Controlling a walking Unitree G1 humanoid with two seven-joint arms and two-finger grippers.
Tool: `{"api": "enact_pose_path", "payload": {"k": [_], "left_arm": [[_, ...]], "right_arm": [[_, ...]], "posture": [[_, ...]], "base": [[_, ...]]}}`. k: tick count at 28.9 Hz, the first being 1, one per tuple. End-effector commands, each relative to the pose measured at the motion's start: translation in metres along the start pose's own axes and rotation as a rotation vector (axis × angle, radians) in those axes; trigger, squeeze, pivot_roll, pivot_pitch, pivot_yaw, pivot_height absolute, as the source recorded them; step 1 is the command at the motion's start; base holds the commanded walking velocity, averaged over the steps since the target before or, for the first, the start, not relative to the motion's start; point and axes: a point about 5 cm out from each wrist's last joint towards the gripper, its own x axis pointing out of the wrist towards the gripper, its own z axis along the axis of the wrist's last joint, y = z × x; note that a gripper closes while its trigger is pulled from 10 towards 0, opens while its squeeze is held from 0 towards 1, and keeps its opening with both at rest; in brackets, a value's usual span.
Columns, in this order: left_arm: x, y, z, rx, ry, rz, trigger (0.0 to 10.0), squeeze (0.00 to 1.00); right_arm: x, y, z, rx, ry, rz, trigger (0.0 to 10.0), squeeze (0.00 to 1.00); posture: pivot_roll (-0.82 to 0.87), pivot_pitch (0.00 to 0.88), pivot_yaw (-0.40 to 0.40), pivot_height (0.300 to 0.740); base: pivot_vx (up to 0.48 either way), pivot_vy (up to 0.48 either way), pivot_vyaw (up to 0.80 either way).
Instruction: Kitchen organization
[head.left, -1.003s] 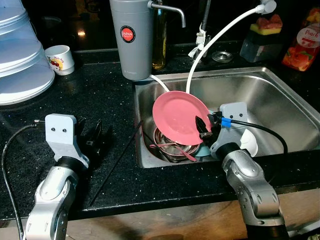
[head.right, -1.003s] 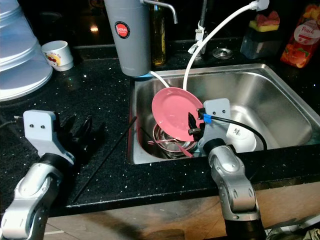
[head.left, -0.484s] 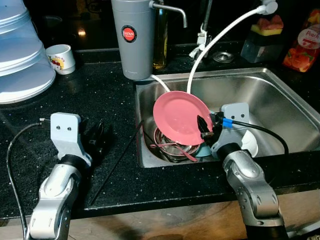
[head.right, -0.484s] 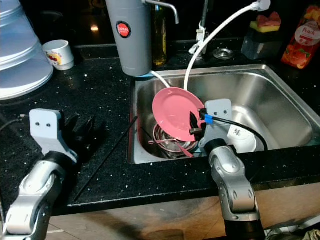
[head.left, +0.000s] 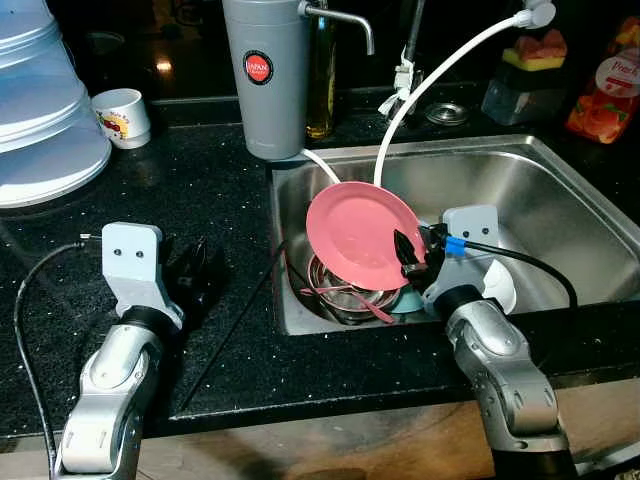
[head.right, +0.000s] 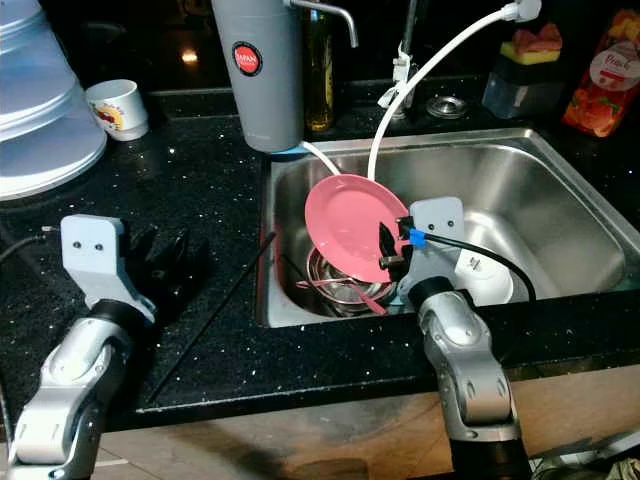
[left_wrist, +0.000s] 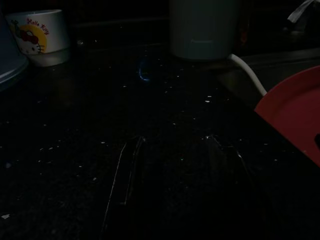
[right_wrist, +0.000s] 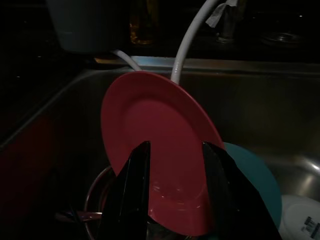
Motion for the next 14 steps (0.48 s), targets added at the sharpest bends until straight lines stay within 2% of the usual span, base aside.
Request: {"api": "enact_pose_path", "payload": {"k": [1,14], "left_arm": [[0.0000,-0.0013,-0.0057,-0.001,0.032,0.001,10.0,0.00],[0.0011,-0.0043,-0.0064,-0.004,0.031,-0.002,10.0,0.00]], "right_arm": [[-0.0005,-0.0032,-0.0071,0.004,0.036,-0.007,10.0,0.00],[-0.0025,-0.0102,-0.0082,0.000,0.044,-0.020,10.0,0.00]], "posture": [[0.00,0.048,0.020,0.740],[-0.01,0.045,0.035,0.740]], "base": [[0.000,0.000,0.00],[0.000,0.000,0.00]]}}
